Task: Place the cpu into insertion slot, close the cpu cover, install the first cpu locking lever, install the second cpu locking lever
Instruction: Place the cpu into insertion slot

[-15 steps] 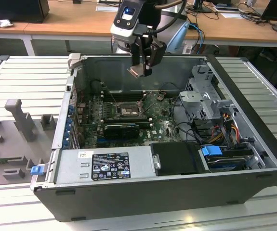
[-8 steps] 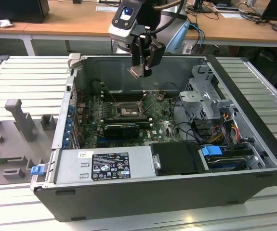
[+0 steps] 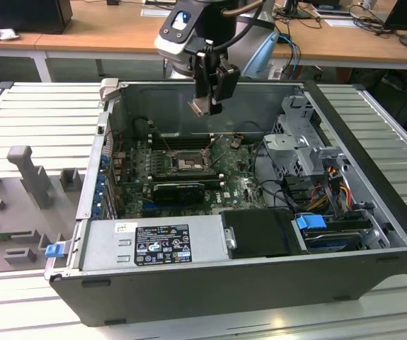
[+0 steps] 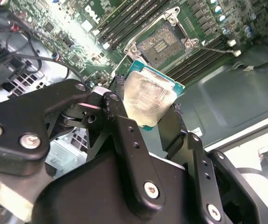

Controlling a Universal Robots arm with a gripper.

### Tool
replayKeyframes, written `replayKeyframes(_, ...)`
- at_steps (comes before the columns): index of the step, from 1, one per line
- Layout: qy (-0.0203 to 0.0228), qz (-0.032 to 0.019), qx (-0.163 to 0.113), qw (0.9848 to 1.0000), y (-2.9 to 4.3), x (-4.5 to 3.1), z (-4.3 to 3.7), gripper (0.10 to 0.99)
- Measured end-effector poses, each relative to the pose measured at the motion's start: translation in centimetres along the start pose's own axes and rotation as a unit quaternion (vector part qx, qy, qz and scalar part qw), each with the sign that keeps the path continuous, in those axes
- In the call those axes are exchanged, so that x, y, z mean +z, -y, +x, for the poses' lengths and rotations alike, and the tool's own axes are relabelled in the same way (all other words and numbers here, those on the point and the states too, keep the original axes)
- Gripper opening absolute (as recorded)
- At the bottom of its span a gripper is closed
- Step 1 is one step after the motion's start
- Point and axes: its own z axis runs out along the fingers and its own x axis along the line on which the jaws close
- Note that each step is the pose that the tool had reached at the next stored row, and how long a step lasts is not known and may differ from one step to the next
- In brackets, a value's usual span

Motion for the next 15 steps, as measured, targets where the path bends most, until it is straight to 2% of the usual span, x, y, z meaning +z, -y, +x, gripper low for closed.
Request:
replayKeyframes(3, 0.0015, 0.0000, 0.018, 0.9998, 0.06, 0.15, 0.02, 0.533)
replayKeyframes(8, 0.0023, -0.0002, 0.028, 0.9996, 0.40, 0.37, 0.12, 0.533)
replayKeyframes(10, 0.0038, -0.0006, 0.046, 0.9989, 0.42, 0.44, 0.12, 0.533)
replayKeyframes(15, 0.0073, -0.0011, 0.087, 0.9961, 0.42, 0.50, 0.12, 0.533)
